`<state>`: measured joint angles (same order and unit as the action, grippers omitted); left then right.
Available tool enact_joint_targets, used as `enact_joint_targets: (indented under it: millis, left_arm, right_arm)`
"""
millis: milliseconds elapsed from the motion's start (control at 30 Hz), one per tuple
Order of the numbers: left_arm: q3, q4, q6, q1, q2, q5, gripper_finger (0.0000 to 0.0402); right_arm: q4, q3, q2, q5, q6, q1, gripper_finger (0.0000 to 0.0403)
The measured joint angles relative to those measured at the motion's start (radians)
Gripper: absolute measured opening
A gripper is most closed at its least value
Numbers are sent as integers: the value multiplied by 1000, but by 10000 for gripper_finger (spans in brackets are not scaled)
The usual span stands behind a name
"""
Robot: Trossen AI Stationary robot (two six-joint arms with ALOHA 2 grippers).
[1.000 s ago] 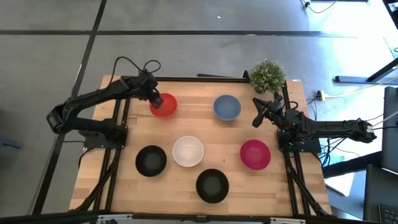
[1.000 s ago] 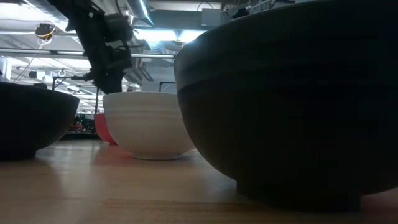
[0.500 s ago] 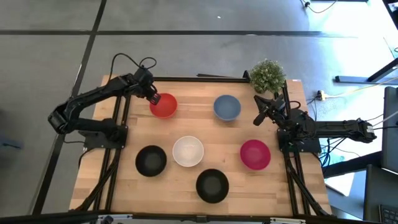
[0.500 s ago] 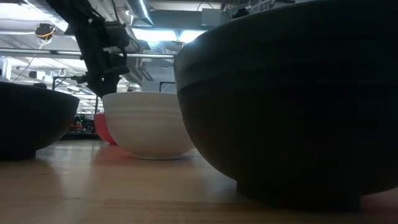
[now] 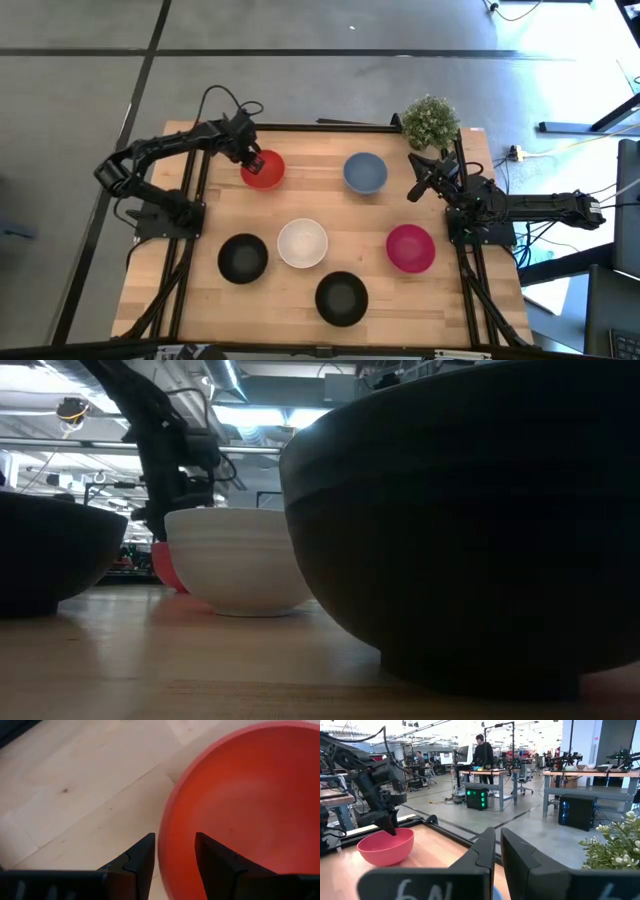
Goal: Nest bowls inside each other
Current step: Stack the orange bowl on top of the white bowl
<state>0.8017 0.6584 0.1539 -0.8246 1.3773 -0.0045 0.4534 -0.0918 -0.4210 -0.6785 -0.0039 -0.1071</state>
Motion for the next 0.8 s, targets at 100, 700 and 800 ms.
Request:
enact_joint_targets:
  millis: [100,700,800]
  left_arm:
    - [0,-8,-6,0,14,0,134]
    - [2,-8,18,-20,34,30,8]
    - [2,-8,30,-28,34,49,5]
  right_arm:
    - [0,0,0,0,-1,0,32]
    - [-1,0,0,0,0,0,32]
    - [-1,0,0,0,-2,0,32]
